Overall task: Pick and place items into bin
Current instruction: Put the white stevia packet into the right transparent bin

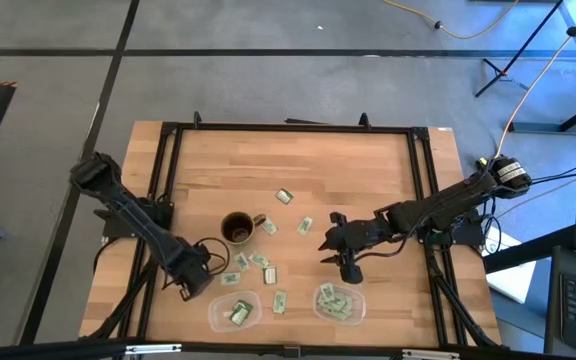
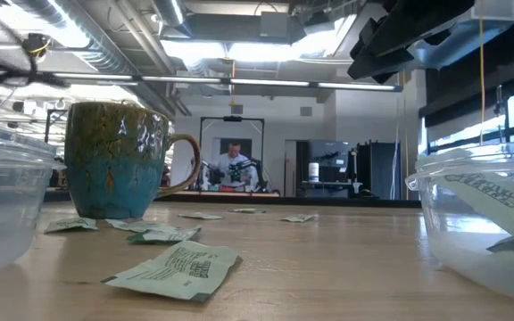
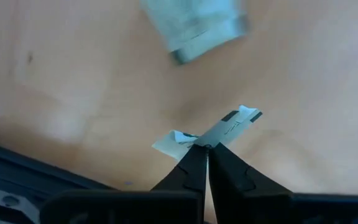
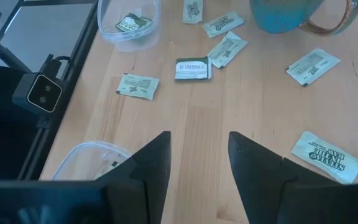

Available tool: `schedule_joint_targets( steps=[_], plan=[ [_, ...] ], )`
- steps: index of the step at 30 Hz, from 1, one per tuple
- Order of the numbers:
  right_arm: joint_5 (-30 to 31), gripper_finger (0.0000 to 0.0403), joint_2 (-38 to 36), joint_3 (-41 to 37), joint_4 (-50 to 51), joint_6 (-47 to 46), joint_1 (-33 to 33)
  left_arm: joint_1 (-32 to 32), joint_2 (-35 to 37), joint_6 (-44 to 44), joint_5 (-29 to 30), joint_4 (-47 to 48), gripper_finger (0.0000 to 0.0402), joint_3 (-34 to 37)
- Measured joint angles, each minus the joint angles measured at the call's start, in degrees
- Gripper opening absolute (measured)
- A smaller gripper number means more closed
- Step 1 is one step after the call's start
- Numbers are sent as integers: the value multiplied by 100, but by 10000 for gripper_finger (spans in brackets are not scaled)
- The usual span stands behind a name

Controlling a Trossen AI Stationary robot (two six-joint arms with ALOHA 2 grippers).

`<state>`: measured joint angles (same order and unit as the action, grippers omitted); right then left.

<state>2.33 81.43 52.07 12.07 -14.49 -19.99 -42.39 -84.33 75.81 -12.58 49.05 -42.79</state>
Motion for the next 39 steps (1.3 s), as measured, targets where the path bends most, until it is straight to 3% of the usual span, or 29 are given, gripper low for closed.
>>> schedule_joint_targets(
  steps=[5, 10, 15, 24, 30, 35, 39],
  plan=[
    [0, 163, 0, 0, -20, 21, -14, -3, 515, -2, 440, 45, 5, -325],
    [-5, 163, 2, 0, -145, 619, -118, 27, 996, -626, 1694, -557, 5, -595],
    [-4, 163, 3, 0, -760, 1436, -246, 346, 1268, -2034, 2569, -2028, 6, -623],
    [23, 163, 4, 0, -2107, 2061, -245, 1070, 1016, -5789, 4294, -3875, 5, -625],
    [568, 163, 190, 0, -2889, 2970, -245, 1584, 569, -7196, 5075, -5001, 5, -625],
    [1510, 163, 498, 0, -3533, 3698, -244, 1904, 148, -7813, 5161, -6171, 5, -625],
    [2219, 163, 531, -2, -3613, 3729, -242, 2046, -61, -8007, 5165, -6663, 6, -625]
  ],
)
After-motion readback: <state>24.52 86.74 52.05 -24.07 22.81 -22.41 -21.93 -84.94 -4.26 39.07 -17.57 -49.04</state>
